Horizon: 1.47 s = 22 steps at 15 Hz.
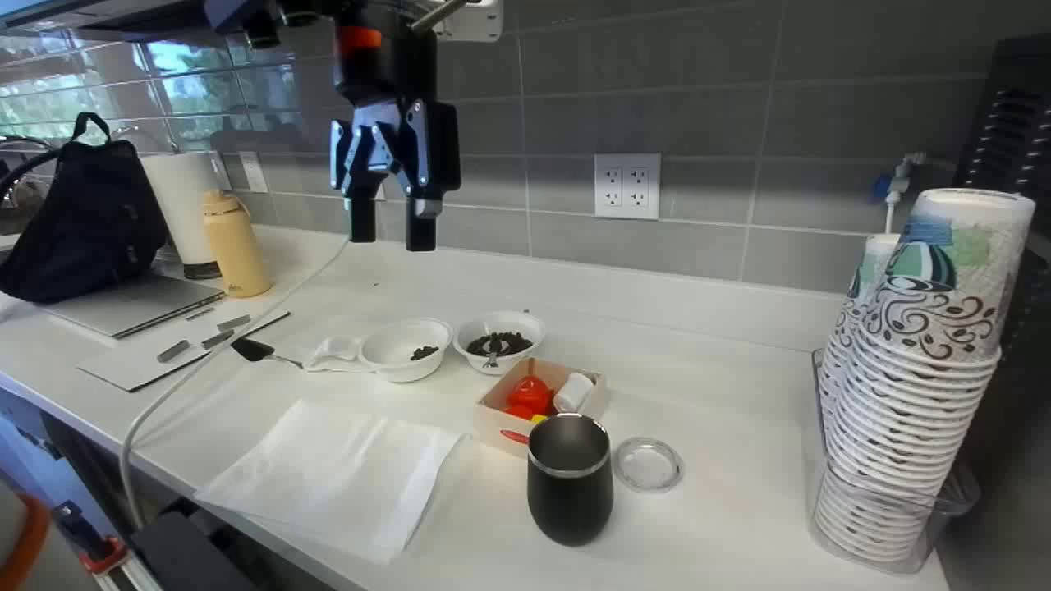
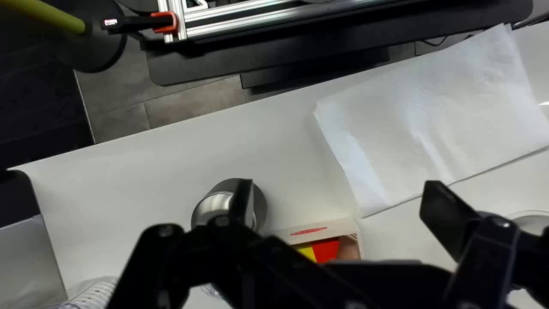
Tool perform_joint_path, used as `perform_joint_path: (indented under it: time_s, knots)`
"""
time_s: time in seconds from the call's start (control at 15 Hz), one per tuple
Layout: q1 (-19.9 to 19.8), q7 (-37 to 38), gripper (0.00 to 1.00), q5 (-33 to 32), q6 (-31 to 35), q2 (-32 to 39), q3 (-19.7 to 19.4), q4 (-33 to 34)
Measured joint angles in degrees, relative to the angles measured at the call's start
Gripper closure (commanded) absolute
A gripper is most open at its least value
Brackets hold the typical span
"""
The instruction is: Remove the orange object from the box
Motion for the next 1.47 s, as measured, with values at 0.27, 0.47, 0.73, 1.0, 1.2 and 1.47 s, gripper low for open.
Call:
perform_joint_path:
  time_s: [0.27, 0.47, 0.73, 1.0, 1.2, 1.47]
  knots:
    - [0.0, 0.0, 0.0, 0.0, 0.0, 0.0, 0.0, 0.0]
    - [0.3, -0.2, 0.0, 0.0, 2.1, 1.3, 0.0, 0.0]
    - [0.7, -0.5, 0.0, 0.1, 11.2, 7.1, -0.2, 0.0]
    - [0.7, -0.5, 0.0, 0.3, 22.8, 15.6, -0.8, 0.3]
    - [0.8, -1.0, 0.0, 0.9, 30.2, 21.7, -1.3, 0.8]
    - [0.8, -2.8, 0.0, 2.3, 37.0, 28.2, -2.5, 1.6]
